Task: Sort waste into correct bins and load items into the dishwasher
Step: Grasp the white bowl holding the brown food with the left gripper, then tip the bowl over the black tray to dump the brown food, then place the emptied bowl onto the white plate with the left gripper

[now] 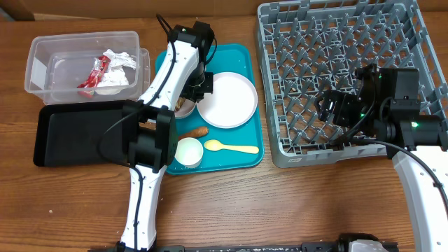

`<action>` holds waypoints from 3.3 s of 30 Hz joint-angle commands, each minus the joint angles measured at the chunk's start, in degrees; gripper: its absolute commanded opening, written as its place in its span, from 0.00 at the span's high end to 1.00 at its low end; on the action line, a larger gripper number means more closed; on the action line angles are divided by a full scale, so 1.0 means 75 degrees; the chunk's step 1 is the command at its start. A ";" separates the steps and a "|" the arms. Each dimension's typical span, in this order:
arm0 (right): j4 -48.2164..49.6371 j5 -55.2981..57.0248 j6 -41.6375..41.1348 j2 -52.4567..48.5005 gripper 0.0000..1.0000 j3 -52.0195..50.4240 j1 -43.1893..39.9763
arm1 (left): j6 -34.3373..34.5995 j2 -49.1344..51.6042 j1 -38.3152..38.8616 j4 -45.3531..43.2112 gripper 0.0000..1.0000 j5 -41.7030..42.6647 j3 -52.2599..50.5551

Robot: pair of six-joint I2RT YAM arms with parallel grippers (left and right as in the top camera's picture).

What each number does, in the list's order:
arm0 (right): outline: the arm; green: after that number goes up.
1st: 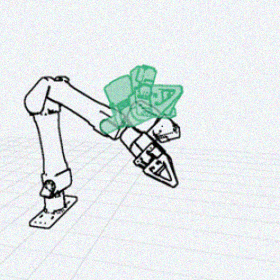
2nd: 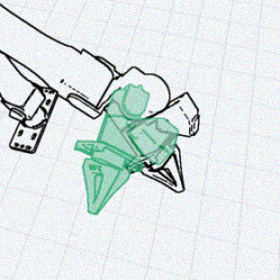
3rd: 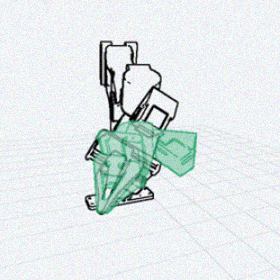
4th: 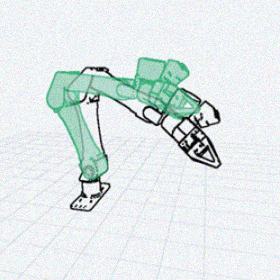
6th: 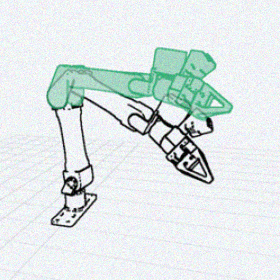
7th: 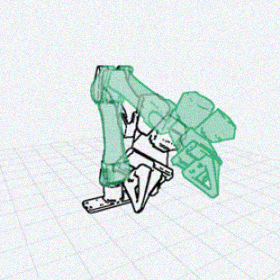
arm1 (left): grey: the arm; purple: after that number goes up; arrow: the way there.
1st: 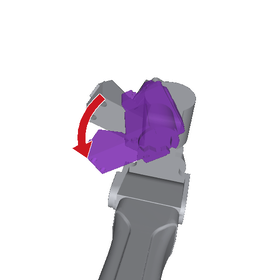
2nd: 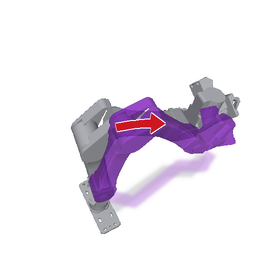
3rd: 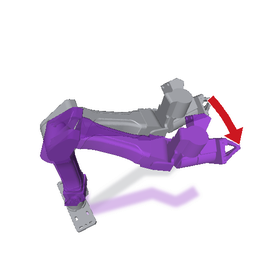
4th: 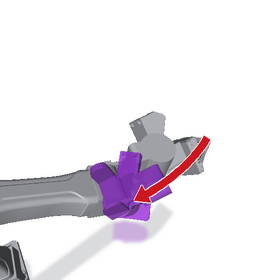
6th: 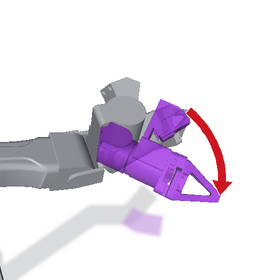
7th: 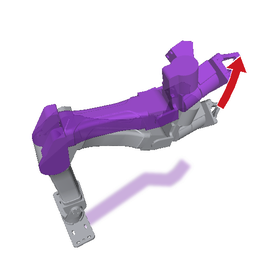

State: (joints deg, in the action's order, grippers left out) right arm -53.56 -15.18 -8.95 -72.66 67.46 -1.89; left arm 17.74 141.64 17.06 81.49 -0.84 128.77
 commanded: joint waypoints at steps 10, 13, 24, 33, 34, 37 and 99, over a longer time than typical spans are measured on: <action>0.0044 -0.0050 0.0003 0.0026 0.00 0.0157 -0.0050 | -0.0356 -0.0006 0.0023 0.1166 0.96 0.0087 0.0874; 0.0073 -0.0047 0.0003 0.0026 0.00 0.0157 -0.0050 | -0.0606 -0.0006 0.0023 0.1874 0.96 0.0085 0.1929; 0.0058 -0.0050 0.0006 0.0026 0.00 0.0157 -0.0050 | -0.1119 -0.2235 -0.0396 0.2046 0.96 0.0318 0.2815; 0.0067 -0.0052 0.0000 0.0026 0.00 0.0157 -0.0050 | -0.2328 -0.4937 -0.3695 0.2034 0.96 0.1515 -0.1142; 0.0067 -0.0052 0.0000 0.0026 0.00 0.0157 -0.0050 | -0.2605 -0.4945 -0.3987 0.2005 0.96 0.1804 -0.1437; 0.0090 -0.0052 0.0000 0.0026 0.00 0.0157 -0.0050 | -0.3914 -0.4940 -0.5045 0.1323 0.96 0.3398 -0.2798; 0.0102 -0.0047 0.0000 0.0026 0.00 0.0157 -0.0050 | -0.4159 -0.1489 0.1498 -0.1699 0.00 -0.0484 -0.1137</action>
State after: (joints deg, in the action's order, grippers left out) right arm -53.15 -15.22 -8.97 -72.71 67.46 -1.91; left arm -14.90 131.39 30.17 67.46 -3.51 114.65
